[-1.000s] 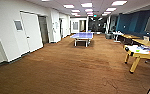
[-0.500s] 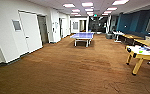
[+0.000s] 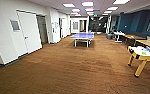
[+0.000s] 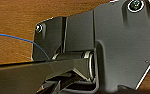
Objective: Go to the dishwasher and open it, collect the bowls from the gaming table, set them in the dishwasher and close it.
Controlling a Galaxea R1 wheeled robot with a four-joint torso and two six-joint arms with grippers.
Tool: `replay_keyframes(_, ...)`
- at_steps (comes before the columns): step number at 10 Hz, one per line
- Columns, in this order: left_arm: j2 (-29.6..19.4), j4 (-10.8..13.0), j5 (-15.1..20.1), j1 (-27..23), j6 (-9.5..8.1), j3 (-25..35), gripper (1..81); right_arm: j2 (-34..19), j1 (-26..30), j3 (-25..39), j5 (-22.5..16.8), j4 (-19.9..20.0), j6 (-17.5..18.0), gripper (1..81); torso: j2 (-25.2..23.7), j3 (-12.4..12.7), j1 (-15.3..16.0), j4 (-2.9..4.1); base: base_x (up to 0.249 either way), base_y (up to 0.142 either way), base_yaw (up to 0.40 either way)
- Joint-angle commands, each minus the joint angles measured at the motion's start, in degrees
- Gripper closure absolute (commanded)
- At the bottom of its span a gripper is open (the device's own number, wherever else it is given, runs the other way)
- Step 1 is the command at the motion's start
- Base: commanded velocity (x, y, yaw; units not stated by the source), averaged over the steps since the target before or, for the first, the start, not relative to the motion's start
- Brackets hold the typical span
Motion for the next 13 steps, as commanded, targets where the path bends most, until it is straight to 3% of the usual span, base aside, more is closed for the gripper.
replay_keyframes(1,-0.03,0.51,2.47,-2.36,0.44,0.3,1.0,0.21,2.88,0.72,-2.66,-0.11,-0.07,1.0,0.0,0.0,0.05,0.0,0.19,0.0,0.0)
replay_keyframes(13,-0.38,0.42,2.47,-2.36,0.35,0.3,1.0,-0.05,1.92,0.72,-0.99,-0.02,0.64,1.0,0.0,0.0,0.05,0.0,0.19,0.0,0.0)
